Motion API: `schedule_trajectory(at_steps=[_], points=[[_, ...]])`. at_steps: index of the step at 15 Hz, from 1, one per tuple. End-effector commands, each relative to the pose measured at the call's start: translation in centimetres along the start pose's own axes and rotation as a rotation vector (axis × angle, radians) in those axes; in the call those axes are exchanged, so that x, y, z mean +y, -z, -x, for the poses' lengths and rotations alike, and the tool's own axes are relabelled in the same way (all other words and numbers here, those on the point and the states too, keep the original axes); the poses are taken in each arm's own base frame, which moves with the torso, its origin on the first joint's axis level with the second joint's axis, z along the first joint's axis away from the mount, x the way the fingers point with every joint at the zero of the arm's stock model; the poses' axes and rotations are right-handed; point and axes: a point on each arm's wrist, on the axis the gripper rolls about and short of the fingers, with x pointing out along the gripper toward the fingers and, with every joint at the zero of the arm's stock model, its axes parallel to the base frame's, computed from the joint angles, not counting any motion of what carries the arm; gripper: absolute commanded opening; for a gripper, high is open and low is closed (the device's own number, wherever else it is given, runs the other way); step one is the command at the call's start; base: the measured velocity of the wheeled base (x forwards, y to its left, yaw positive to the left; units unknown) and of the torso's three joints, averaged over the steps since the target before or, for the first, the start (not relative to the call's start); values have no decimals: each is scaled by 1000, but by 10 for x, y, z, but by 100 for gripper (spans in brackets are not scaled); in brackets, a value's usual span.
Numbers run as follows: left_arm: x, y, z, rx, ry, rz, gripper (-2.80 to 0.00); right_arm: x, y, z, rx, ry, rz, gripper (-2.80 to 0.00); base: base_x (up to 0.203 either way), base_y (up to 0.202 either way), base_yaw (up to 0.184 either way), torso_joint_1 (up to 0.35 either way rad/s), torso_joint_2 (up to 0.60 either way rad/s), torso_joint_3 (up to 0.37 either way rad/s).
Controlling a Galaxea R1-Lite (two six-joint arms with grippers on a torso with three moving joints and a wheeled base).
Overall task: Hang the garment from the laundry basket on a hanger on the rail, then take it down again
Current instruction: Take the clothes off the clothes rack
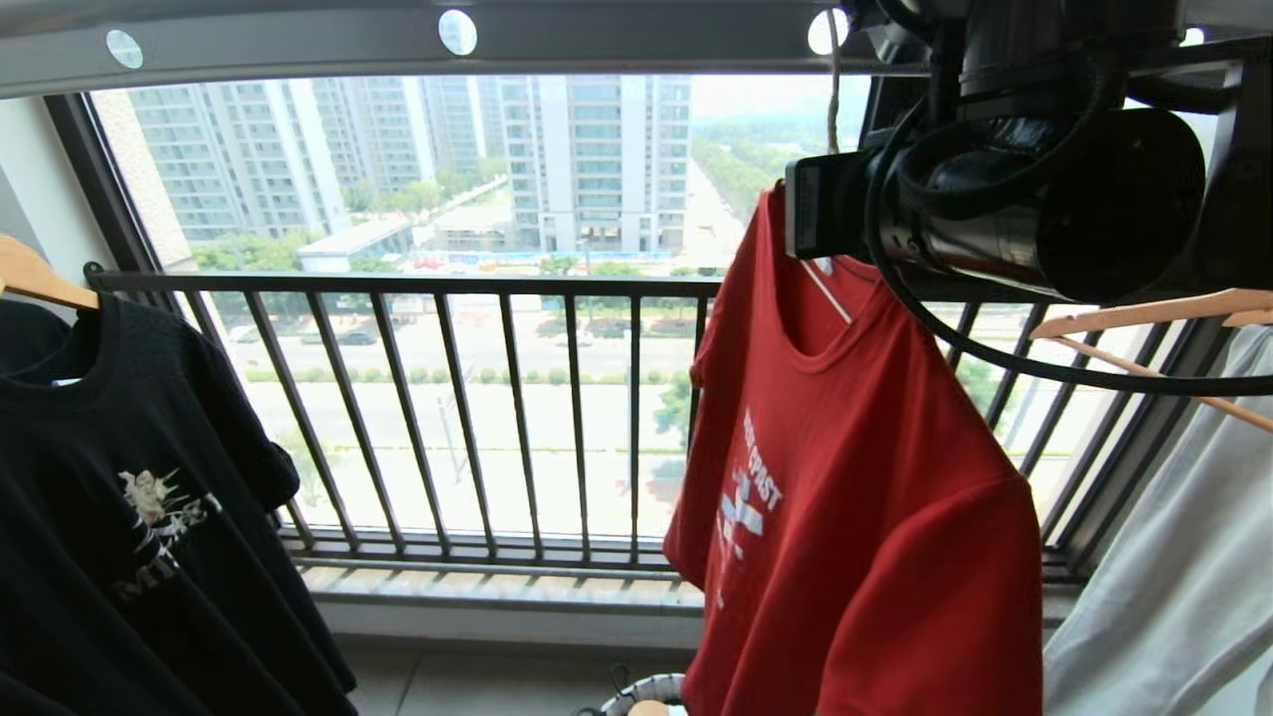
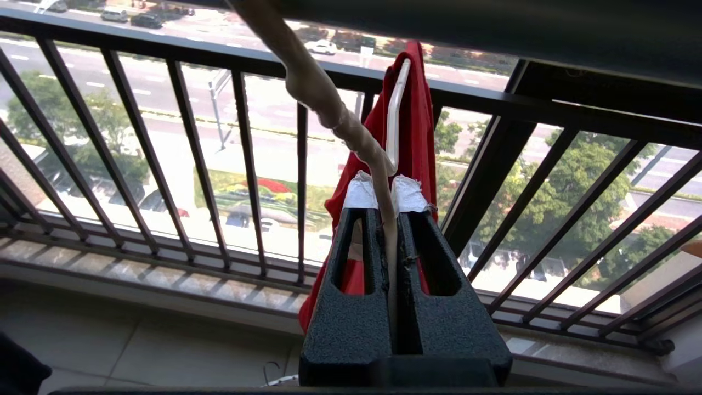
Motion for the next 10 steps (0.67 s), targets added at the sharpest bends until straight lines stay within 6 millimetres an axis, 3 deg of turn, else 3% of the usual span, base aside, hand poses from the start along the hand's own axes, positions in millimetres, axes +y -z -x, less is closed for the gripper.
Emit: schedule_trajectory(at_steps=[1,5,10], points=[[0,0,0,0,-1,0,-280,-4,-2,9,-6,-7,-5,-280,0,0,0,0,0,0],[0,0,0,0,-1,0,-280,3,-1,21,-10,-51,-5,-280,0,0,0,0,0,0],[0,0,0,1,-1,0,-280,4,-15,48,-54,-117,-31,-280,0,0,0,0,0,0]])
